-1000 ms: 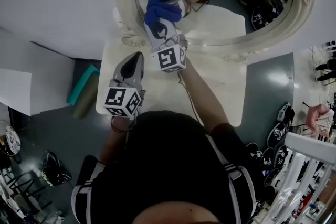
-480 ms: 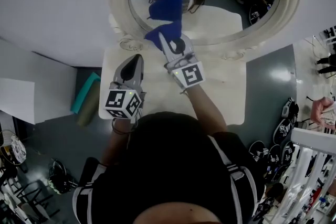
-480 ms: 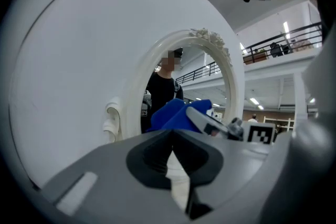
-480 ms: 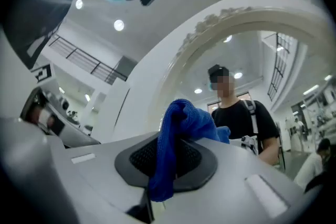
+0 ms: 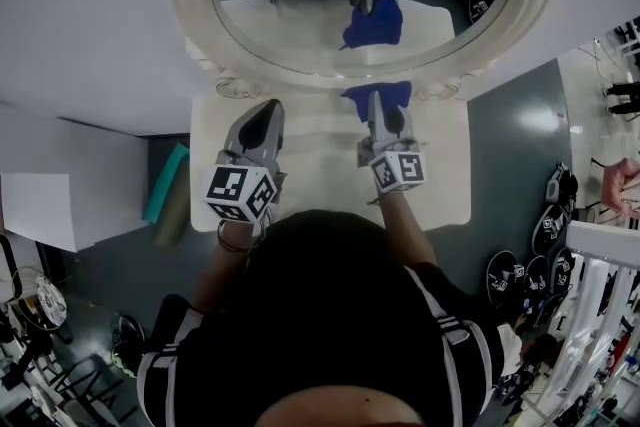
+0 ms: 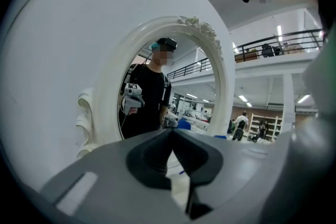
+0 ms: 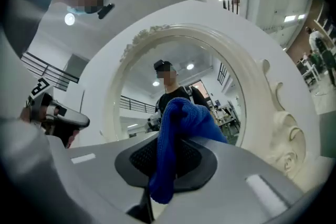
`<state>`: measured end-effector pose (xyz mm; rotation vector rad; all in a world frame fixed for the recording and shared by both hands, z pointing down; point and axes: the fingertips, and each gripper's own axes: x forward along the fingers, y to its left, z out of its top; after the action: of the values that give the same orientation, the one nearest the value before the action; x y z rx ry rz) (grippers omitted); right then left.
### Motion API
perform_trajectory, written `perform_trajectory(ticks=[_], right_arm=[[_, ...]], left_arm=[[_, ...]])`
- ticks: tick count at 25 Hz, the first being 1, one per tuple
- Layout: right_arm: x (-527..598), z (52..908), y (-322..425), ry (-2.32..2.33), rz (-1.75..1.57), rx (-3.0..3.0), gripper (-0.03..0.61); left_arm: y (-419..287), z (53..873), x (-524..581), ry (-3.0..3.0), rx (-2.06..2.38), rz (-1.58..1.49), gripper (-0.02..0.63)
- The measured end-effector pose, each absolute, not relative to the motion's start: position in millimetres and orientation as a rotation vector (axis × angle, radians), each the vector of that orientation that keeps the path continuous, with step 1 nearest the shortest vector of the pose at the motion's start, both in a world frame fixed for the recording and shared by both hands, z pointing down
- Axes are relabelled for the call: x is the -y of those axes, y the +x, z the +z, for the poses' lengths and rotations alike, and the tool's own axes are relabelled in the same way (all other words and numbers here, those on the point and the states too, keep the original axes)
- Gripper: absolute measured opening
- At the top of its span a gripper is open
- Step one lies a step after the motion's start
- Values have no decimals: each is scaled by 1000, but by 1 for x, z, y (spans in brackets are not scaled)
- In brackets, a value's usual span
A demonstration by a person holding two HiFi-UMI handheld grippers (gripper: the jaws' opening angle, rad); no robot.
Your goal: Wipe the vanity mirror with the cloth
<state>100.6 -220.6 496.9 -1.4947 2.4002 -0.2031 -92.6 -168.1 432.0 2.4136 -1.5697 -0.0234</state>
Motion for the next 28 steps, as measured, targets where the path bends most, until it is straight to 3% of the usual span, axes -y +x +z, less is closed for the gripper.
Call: perform_trajectory(ticks=[19,28], right_arm=[[303,577,138,-1621,-484,-2181,41],[301,459,147,-1460,-220,-2136,41]], left_arm=[[-94,449,187,2358,1585,55,11],[-103,453,188,2338,1584,26,10]])
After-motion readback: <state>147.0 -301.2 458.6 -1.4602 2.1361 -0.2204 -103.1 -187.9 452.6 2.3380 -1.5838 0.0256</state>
